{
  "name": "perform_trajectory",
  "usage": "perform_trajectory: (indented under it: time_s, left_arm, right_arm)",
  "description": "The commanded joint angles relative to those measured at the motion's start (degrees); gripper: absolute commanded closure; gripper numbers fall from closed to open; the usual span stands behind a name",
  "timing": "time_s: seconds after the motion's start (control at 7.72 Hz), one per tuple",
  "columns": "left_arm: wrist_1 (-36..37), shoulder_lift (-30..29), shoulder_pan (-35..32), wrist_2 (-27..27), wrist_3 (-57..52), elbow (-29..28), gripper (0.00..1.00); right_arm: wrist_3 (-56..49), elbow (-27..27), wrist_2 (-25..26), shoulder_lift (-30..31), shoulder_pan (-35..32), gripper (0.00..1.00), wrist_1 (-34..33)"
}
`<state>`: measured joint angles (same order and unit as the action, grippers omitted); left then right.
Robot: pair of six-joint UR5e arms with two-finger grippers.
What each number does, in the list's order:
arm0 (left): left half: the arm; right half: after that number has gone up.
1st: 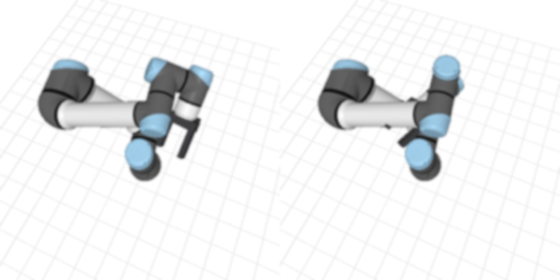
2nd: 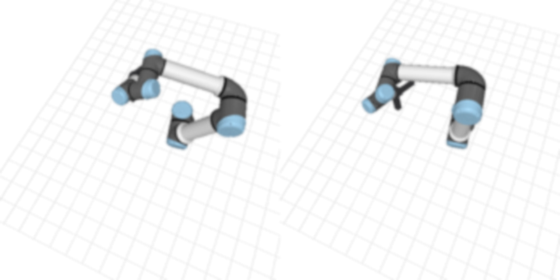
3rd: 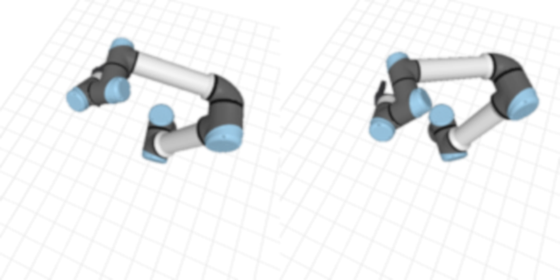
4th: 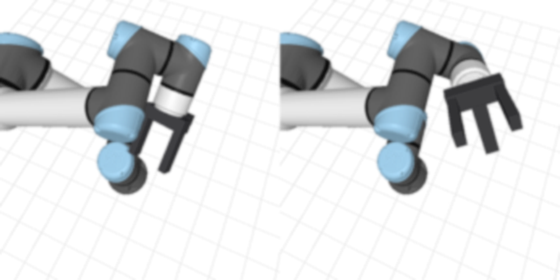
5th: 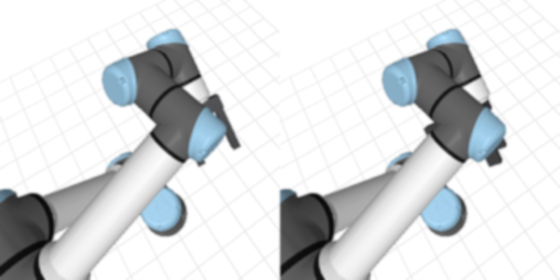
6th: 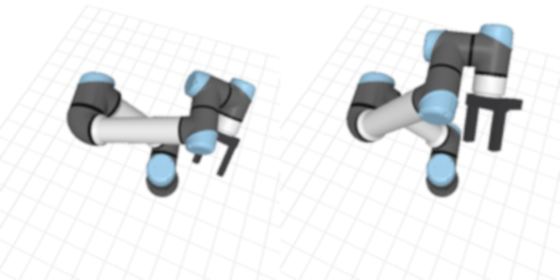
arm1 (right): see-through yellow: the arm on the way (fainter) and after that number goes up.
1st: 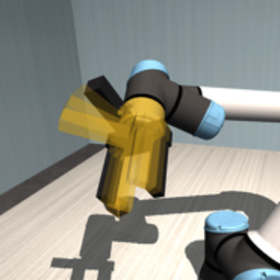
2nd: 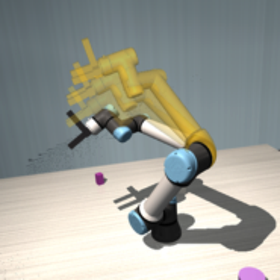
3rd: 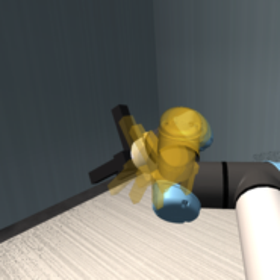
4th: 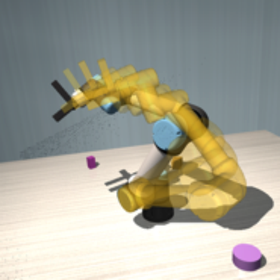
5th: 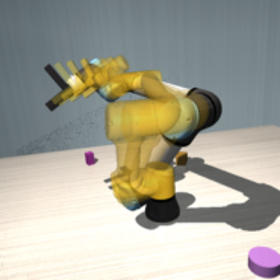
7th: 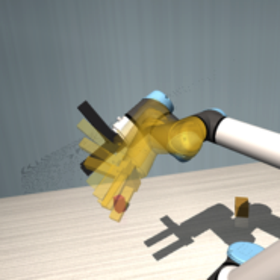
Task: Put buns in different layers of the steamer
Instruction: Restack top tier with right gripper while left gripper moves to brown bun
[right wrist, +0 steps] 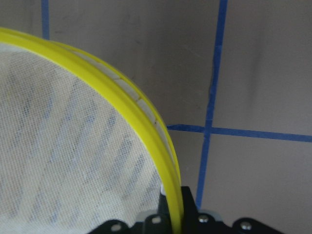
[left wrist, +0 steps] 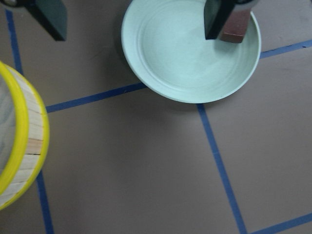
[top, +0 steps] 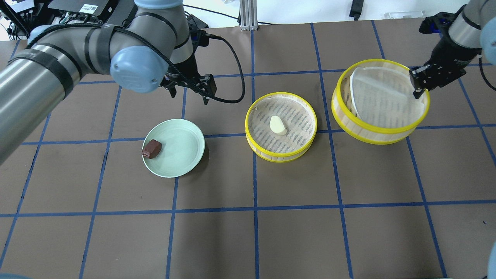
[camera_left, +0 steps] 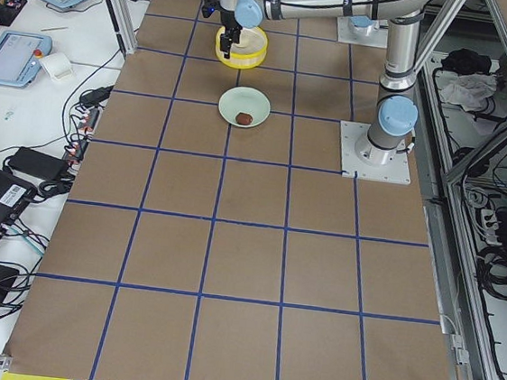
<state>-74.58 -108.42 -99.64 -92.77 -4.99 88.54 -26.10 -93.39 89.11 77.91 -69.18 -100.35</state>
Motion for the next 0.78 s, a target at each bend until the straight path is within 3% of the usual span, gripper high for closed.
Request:
perform_trajectory:
  time_s: [0.0,0.13,0.26,0.39,0.65]
  left_arm:
    - [-2.5,1.3,7.8,-2.8,-11.8,1.6,0.0]
    - [-3.5,1.3,9.8,-2.9,-13.8,4.2,0.0]
    - [-3.1,1.3,10.8,-8.6,-16.3,7.6,0.0]
    - [-2.9,0.8,11.1,-9.7,-16.2,9.9,0.0]
    - [-2.8,-1.1,11.1,-6.5,-16.2,11.1,0.0]
  right_arm:
    - [14.3,0.1,-0.4,0.0,-9.8,1.0,-1.4]
    - [19.7,0.1,-0.5,-0.6,-14.2,1.0,-2.6]
    - [25.7,0.1,-0.7,-1.4,-18.0,1.0,-3.2]
    - [30.2,0.0,-0.7,-2.6,-21.1,1.0,-6.2]
    - [35.7,-0.1,-0.7,-5.4,-25.6,1.0,-9.9]
